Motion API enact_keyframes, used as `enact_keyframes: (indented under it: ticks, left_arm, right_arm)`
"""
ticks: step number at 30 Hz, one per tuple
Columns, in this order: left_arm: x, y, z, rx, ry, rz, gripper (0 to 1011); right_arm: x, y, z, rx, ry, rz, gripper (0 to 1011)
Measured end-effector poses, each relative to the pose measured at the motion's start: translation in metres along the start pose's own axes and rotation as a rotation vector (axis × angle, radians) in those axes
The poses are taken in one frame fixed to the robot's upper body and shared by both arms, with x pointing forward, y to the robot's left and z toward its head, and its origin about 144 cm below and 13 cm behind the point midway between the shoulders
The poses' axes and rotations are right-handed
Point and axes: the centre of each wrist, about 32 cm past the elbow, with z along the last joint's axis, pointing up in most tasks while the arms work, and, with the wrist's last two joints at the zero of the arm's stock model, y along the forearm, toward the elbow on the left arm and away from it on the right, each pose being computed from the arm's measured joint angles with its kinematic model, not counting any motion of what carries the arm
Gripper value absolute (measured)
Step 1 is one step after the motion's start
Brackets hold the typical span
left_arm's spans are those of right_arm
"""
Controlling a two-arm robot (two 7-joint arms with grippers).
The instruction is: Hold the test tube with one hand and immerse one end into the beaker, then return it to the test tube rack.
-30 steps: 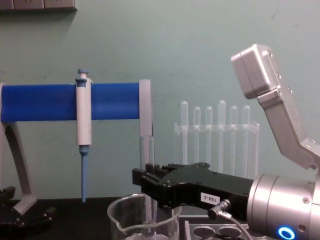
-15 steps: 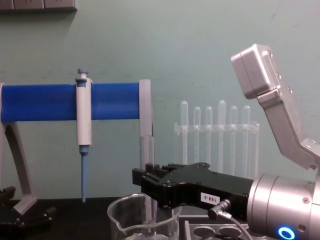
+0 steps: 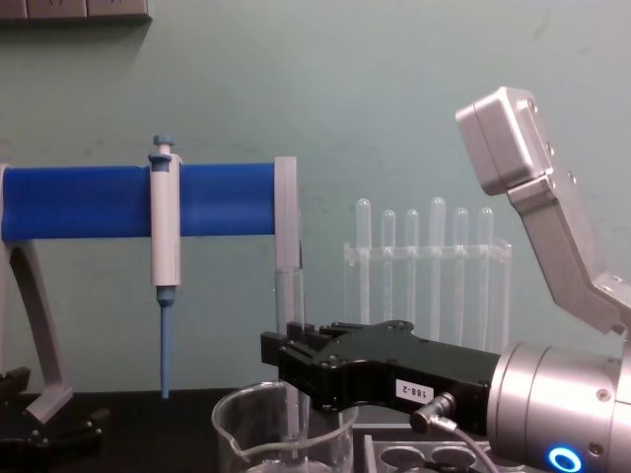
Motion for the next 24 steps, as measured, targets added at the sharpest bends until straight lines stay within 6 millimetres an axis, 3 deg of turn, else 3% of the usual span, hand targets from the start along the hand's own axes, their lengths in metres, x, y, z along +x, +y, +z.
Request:
enact_keyframes:
  ticks: [24]
  left_arm:
    - [0.0, 0.0, 0.0, 0.0, 0.0, 0.0, 1000]
  right_arm:
    - [0.0, 0.0, 0.0, 0.0, 0.0, 0.0, 224]
